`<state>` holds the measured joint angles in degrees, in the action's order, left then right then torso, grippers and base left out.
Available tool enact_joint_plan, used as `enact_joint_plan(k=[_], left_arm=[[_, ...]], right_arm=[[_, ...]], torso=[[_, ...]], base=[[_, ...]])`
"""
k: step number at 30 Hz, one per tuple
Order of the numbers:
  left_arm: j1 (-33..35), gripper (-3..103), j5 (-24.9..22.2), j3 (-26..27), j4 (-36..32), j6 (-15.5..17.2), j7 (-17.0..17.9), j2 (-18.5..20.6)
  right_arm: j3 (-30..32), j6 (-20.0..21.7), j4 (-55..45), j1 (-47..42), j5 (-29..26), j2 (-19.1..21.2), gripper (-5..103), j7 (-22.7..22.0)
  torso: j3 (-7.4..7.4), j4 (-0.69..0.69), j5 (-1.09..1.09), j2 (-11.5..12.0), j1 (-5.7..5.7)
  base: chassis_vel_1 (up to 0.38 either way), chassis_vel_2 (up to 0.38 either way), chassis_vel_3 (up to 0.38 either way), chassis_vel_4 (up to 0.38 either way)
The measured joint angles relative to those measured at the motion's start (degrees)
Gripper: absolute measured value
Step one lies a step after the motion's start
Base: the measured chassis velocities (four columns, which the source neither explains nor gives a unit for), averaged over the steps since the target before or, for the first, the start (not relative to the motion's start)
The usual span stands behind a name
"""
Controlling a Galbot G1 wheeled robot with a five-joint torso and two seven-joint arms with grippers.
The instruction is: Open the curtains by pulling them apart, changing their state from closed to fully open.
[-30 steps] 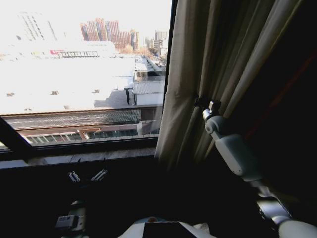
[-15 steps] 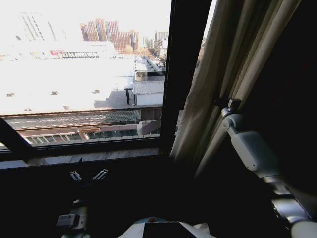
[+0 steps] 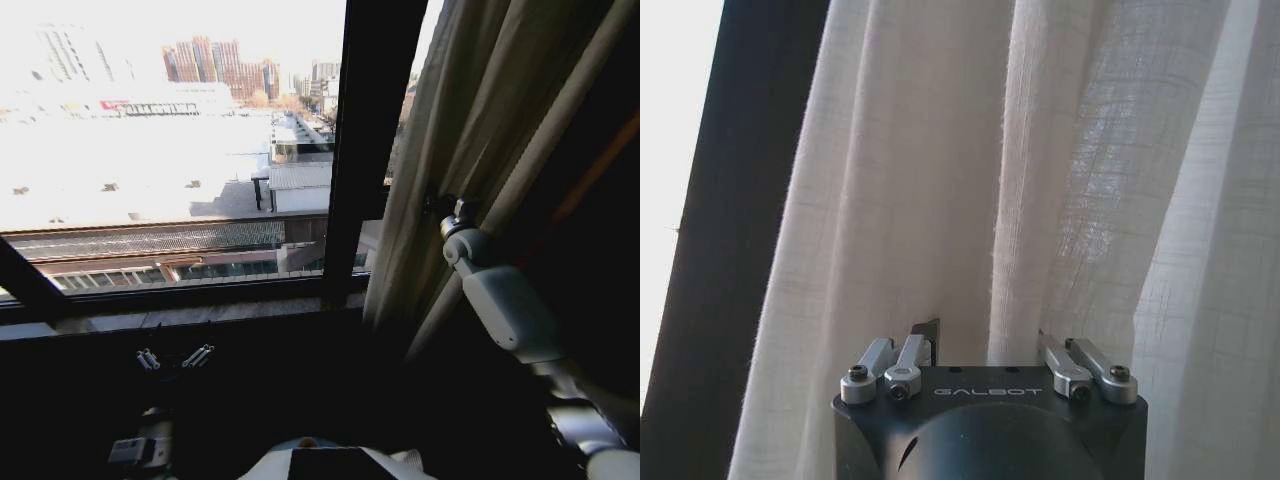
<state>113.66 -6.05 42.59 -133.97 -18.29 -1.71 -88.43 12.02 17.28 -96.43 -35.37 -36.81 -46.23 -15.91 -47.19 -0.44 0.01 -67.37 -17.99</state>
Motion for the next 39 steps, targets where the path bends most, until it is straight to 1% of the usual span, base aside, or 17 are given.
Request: enact_joint_plan(k=[1,2,3,4,5,8,9,10,11,12,13,15,17,23,27,33,39], left_arm=[[-0.1,100,-0.2,0.1,0.0,0.0,0.0,0.0],[-0.1,100,-0.2,0.1,0.0,0.0,0.0,0.0],[-0.1,100,-0.4,0.1,0.0,0.0,0.0,0.0],[-0.1,100,-0.7,0.1,0.0,0.0,0.0,0.1],[-0.1,100,-0.7,0.1,0.0,0.0,0.0,0.1],[-0.1,100,-1.3,0.3,0.0,0.0,0.0,0.1],[-0.1,100,-1.3,0.3,0.0,0.0,0.0,0.1],[-0.1,100,-1.5,0.4,0.1,0.0,0.0,0.1],[-0.1,100,-1.8,0.4,0.1,0.0,0.0,0.1],[-0.2,100,-2.0,0.5,0.2,0.0,0.0,0.2],[-0.3,100,-2.1,0.6,0.2,0.0,0.0,0.3],[-0.3,100,-2.1,0.6,0.2,0.0,0.0,0.3],[-0.5,100,-2.3,0.6,0.2,0.2,0.0,0.5],[-0.8,100,-2.4,0.7,0.0,0.4,0.0,0.6],[-0.8,100,-2.5,1.0,0.1,0.4,0.0,0.8],[-0.7,100,-2.5,1.1,0.1,0.4,0.0,0.8],[-0.7,100,-2.3,1.3,0.1,0.4,0.0,0.4]], right_arm=[[0.4,0.5,-3.7,-3.3,0.0,0.3,39,-0.4],[0.4,0.5,-3.7,-3.3,0.0,0.3,39,-0.4],[0.9,0.6,-6.6,-6.4,0.1,0.6,39,-0.8],[1.3,0.7,-9.7,-9.8,0.1,1.0,50,-1.3],[1.3,0.7,-9.7,-9.8,0.1,1.0,50,-1.3],[2.3,0.7,-18.2,-18.1,1.2,1.3,67,-3.7],[2.3,0.7,-18.2,-18.1,1.2,1.3,67,-3.7],[2.3,0.7,-20.0,-19.8,1.6,1.2,73,-4.2],[2.3,0.7,-22.0,-21.5,2.1,1.0,73,-5.1],[2.0,0.7,-24.5,-23.7,2.7,0.2,84,-6.9],[1.9,0.7,-25.6,-24.9,3.0,-0.5,89,-8.0],[1.9,0.7,-26.0,-25.3,3.1,-0.7,89,-8.4],[1.9,0.6,-28.4,-29.2,5.2,-2.3,98,-9.6],[1.5,0.6,-31.5,-34.8,10.1,-4.2,100,-9.7],[1.2,0.5,-32.1,-36.2,12.0,-5.3,100,-9.6],[1.2,0.3,-32.3,-36.3,13.3,-5.3,100,-9.5],[1.1,0.0,-32.4,-35.0,13.5,-4.2,100,-9.3]], torso=[[0.00,0.00,0.00,0.0,0.00],[0.00,0.00,0.00,0.0,0.00],[0.01,0.00,0.00,0.0,0.00],[0.00,-0.01,0.01,0.0,0.00],[0.00,-0.01,0.01,0.0,0.00],[0.01,-0.01,-0.01,0.0,0.00],[0.01,-0.01,-0.01,0.0,0.00],[0.01,-0.01,0.00,0.0,0.00],[0.01,-0.01,0.00,0.0,0.00],[0.01,0.00,-0.02,0.0,0.00],[0.01,0.01,0.00,0.0,0.00],[0.01,0.01,0.00,0.0,0.00],[0.01,0.01,0.00,0.0,0.00],[0.01,0.00,0.00,0.0,0.00],[0.01,0.00,0.00,0.0,0.00],[0.01,0.01,0.00,0.0,0.00],[0.01,0.00,0.02,0.0,0.00]], base=[[0.000,0.000,0.000,0.000],[0.000,0.000,0.000,0.000],[0.000,0.000,0.000,0.000],[0.000,0.000,0.000,0.000],[0.000,0.000,0.000,0.000],[0.000,0.000,0.000,0.000],[0.000,0.000,0.000,0.000],[0.000,0.000,0.000,0.000],[0.000,0.000,0.000,0.000],[0.000,0.000,0.000,0.000],[0.000,0.000,0.000,0.000],[0.000,0.000,0.000,0.000],[0.000,0.000,0.000,0.000],[0.000,0.000,0.000,0.000],[0.000,0.000,0.000,0.000],[0.000,0.000,0.000,0.000],[0.055,0.046,-0.044,-0.057]])
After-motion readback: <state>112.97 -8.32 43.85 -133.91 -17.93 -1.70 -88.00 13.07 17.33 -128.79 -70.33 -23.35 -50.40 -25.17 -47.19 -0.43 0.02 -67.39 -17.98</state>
